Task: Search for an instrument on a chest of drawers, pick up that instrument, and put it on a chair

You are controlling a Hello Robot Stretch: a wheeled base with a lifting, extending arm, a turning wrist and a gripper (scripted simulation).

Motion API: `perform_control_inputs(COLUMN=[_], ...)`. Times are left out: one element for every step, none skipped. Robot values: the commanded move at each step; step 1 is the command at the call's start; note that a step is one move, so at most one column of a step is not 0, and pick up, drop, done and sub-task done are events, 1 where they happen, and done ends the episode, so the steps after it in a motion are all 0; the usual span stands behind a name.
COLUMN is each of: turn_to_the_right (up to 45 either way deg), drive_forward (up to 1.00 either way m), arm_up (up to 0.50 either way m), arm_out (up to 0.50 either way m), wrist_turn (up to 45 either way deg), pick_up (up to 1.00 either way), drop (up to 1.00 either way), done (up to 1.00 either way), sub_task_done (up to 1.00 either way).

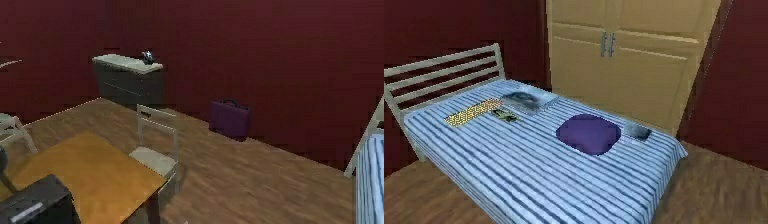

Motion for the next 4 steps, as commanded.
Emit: perform_control_inputs(turn_to_the_right=[33.0,0.0,-39.0,0.0], drive_forward=[0.00,0.45,0.00,1.00], arm_up=[0.00,0.00,0.00,0.00], arm_out=[0.00,0.00,0.00,0.00], wrist_turn=[0.0,0.0,0.0,0.0], pick_up=[0.00,0.00,0.00,0.00], drop=[0.00,0.00,0.00,0.00], done=[0.00,0.00,0.00,0.00], sub_task_done=[0.00,0.00,0.00,0.00])
